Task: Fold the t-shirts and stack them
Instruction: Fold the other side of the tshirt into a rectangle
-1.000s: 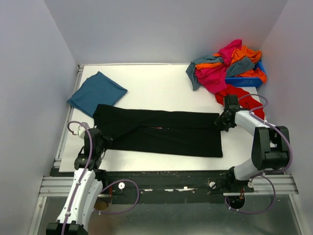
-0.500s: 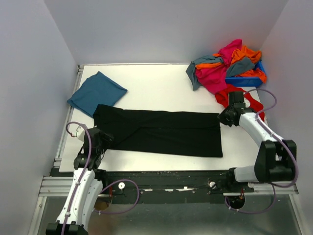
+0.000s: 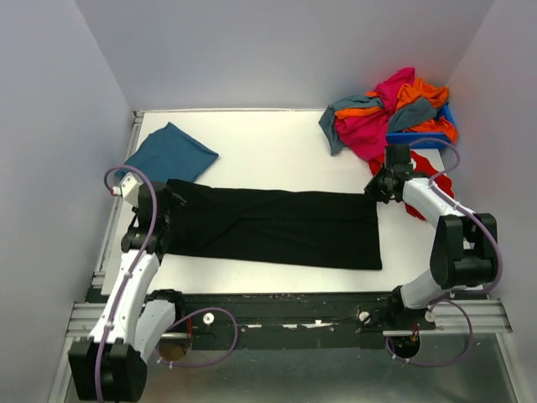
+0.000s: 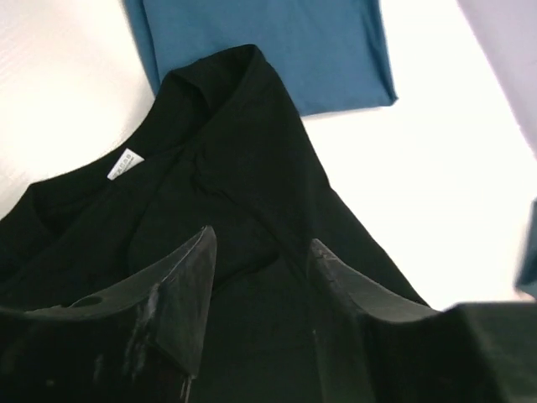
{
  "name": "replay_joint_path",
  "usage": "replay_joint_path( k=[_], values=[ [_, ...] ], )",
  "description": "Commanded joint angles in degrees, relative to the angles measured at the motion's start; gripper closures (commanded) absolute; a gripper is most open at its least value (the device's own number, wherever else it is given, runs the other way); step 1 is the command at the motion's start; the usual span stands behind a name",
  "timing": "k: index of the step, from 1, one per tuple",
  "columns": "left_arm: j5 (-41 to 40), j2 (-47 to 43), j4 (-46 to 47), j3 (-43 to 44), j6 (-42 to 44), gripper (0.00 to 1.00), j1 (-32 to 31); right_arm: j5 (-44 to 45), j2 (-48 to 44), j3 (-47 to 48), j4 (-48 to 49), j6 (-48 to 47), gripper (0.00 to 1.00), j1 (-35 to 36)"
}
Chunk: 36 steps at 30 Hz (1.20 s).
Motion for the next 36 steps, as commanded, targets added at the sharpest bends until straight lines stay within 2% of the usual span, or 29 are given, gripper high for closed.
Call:
replay_joint_path(
  k=[1,4,9,14,24,34,36],
  values=[
    [-3.9,10.0,6.1,4.3,3.8,0.47,1.8,-1.2,3.3,1.2,-1.0,1.8,0.99,0.2],
    [-1.8,16.4,8.5,6.7,4.6,0.48,4.7,-1.6,5.0,1.7,-0.7,1.8,0.99,0.2],
    [0.1,24.7,9.7,11.2,7.4,0.33,6.6,-1.6,5.3,1.3,0.3,1.7,0.99,0.2],
    [2.3,30.2,12.1,12.9,7.9,0.32,7.6,-1.6,5.8,1.3,0.3,1.8,0.99,0.2],
    [4.4,38.1,15.6,14.7,7.1,0.38,8.1,-1.6,6.2,1.3,0.3,1.4,0.99,0.2],
    [5.0,45.7,17.9,18.1,7.4,0.50,8.6,-0.7,7.2,1.3,-0.2,1.2,0.99,0.2],
    [4.9,46.8,18.3,18.8,7.4,0.55,8.7,-0.1,7.8,2.0,-1.1,1.5,0.99,0.2]
  ],
)
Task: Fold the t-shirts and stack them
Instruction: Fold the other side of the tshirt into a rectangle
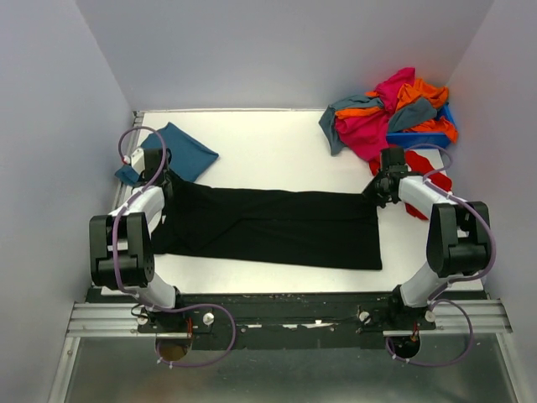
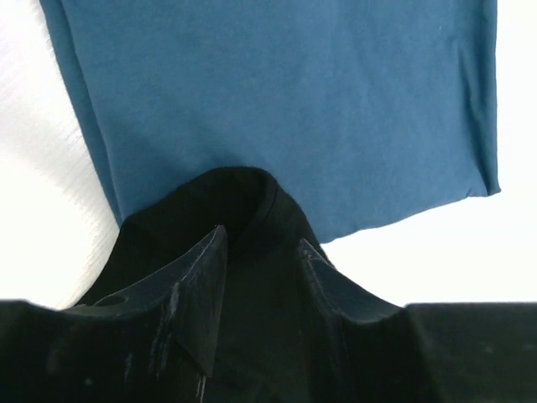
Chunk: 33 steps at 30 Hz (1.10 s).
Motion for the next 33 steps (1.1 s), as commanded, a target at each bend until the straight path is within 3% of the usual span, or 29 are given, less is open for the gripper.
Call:
replay_joint_path(
  k=[1,4,8,10,12,14,15,17,33],
  values=[
    [0.7,2.5,2.6,2.6,0.7,0.58,0.7,1.4,2.4,2.1,-1.6,0.5,0.99,0.2],
    [0.8,4.0,3.1,3.1,0.8,0.62,1.0,2.1,3.5,3.2,-2.8,0.9,0.99,0.2],
    [1.9,6.8,3.2,4.5,1.4,0.47,1.3,2.0,4.2,4.0,-3.1,1.1,0.99,0.2],
    [2.0,8.1,2.7,5.5,1.9,0.47,1.4,2.1,4.7,4.4,-3.3,1.2,0.99,0.2],
    [1.4,9.0,1.7,6.2,2.1,0.54,1.6,2.3,5.1,4.9,-3.9,1.2,0.99,0.2],
    [1.0,8.9,2.2,5.7,2.1,0.67,2.0,3.3,5.7,5.7,-5.1,1.6,0.99,0.2],
    [0.3,8.6,2.4,5.3,1.9,0.78,2.1,4.2,6.2,6.3,-5.9,1.9,0.99,0.2],
    [-1.1,7.4,2.9,4.4,2.0,0.85,2.6,5.6,7.1,7.5,-7.7,2.4,0.99,0.2],
    [-2.7,5.6,2.2,4.0,3.3,0.88,4.3,10.8,9.9,11.7,-12.9,4.8,0.99,-2.5]
  ],
)
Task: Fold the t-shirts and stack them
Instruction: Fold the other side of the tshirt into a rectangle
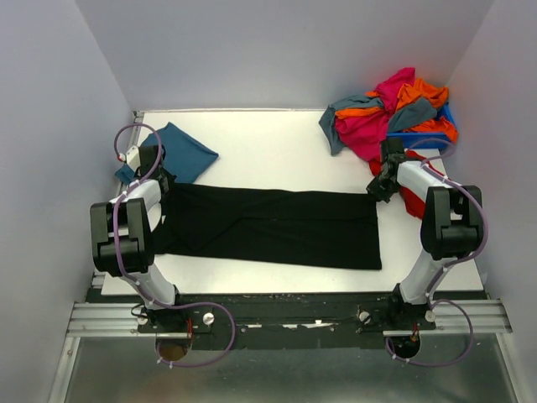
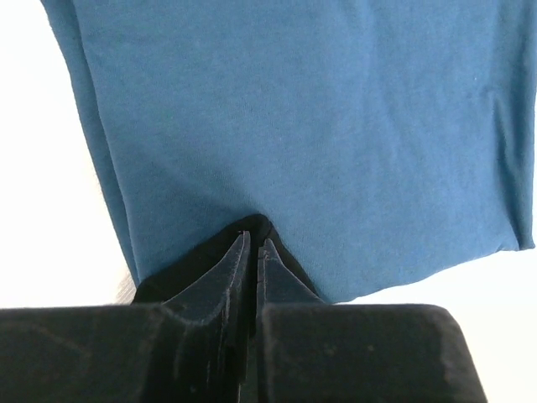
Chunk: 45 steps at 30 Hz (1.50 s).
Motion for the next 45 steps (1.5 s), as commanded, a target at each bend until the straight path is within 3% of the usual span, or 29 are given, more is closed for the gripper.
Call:
replay_joint_path(
  k=[1,5,9,15,20,23,29,34,45],
  values=[
    [-2.4,-1.5,0.0,-0.5,1.0,0.85,1.2,2.8,1.1,0.8,-1.9,1.1,0.99,-1.5],
    [2.5,-1.5,1.9,-0.9,0.8,0.46,1.4,-0.6,1.9,1.4,-1.2,0.7,0.99,-1.5],
    [4.4,-4.3,2.5,-2.1,0.6,0.30,1.4,-1.0,-2.9,-0.7,2.4,-2.4,0.99,-1.6],
    [4.6,-10.8,1.0,-4.2,-1.0,0.27,1.4,-8.2,-11.0,-2.8,8.2,-9.1,0.96,0.8],
    [6.1,-15.7,-4.0,-5.6,-0.6,0.27,1.4,-11.6,-9.8,2.2,7.0,-12.4,0.91,11.6],
    [10.1,-19.3,-1.9,-9.5,-1.4,0.34,1.4,-16.6,-7.6,4.5,9.6,-12.5,0.86,19.0],
    [15.6,-20.3,1.3,-13.0,-1.3,0.50,1.4,-28.3,1.5,13.8,15.8,-15.0,0.80,31.4],
    [14.3,-18.3,2.5,-14.3,-0.5,0.52,1.4,-32.5,10.8,24.9,15.8,-17.4,0.79,37.9],
    [16.4,-7.2,3.6,-9.2,1.8,0.52,2.4,-39.1,29.9,43.9,17.2,-15.1,0.73,42.6]
  ],
)
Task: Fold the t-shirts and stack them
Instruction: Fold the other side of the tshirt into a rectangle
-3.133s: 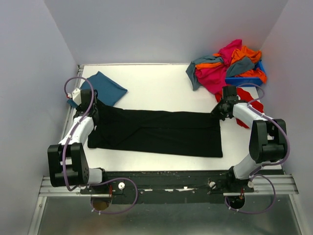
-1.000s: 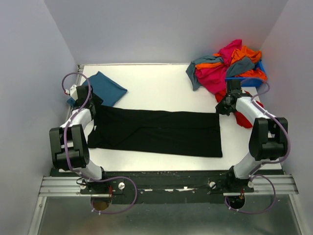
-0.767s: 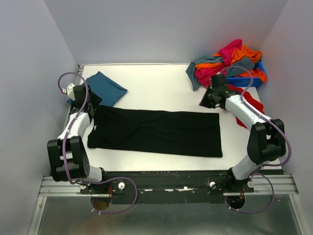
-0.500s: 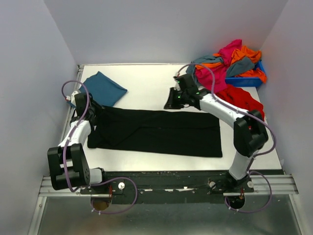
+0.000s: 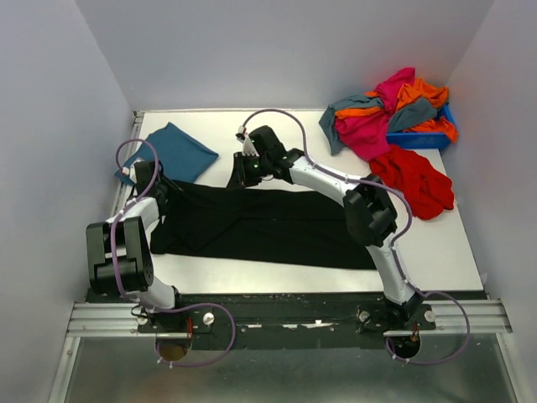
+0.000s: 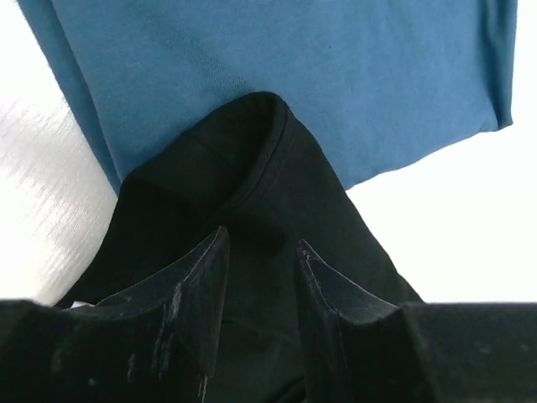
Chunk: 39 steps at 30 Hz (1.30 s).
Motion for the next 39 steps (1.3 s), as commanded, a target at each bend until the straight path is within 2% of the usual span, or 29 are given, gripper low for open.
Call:
replay_joint_path(
  k=[1,4,11,15,20,24,28,31,39],
  values=[
    [2.5,4.2,0.3,3.5,2.1,0.51,0.8,-5.7,7.2,6.5,1.0,0.7,0.73,1.8],
    [2.3,6.9,-1.7,4.9,2.6,0.51,1.8,-8.2,10.9,7.7,3.8,3.1,0.72,2.1],
    [0.0,4.9,-1.9,3.5,3.4,0.50,2.2,-11.4,14.0,8.1,6.2,3.6,0.55,3.1],
    [-0.7,2.6,-4.3,3.8,3.8,0.48,2.1,-13.6,15.1,8.4,6.8,3.6,0.55,3.2],
    [-2.1,-5.0,-5.0,1.6,2.3,0.41,1.1,-13.8,15.9,9.8,6.1,3.1,0.51,3.3],
    [-2.7,-8.8,-9.8,1.9,0.2,0.39,0.1,-15.0,16.9,10.3,6.8,2.9,0.51,3.4],
    [-1.2,-11.3,-7.3,-1.7,-2.2,0.39,-1.9,-15.4,18.4,12.3,7.5,2.5,0.51,3.4],
    [1.5,-10.5,-4.5,-4.1,-3.5,0.39,-2.2,-15.3,20.0,14.7,6.8,2.6,0.38,3.3],
    [5.5,-3.7,1.1,-6.5,-3.2,0.40,-3.1,-17.9,21.6,13.3,7.4,3.1,0.39,3.5]
  ],
)
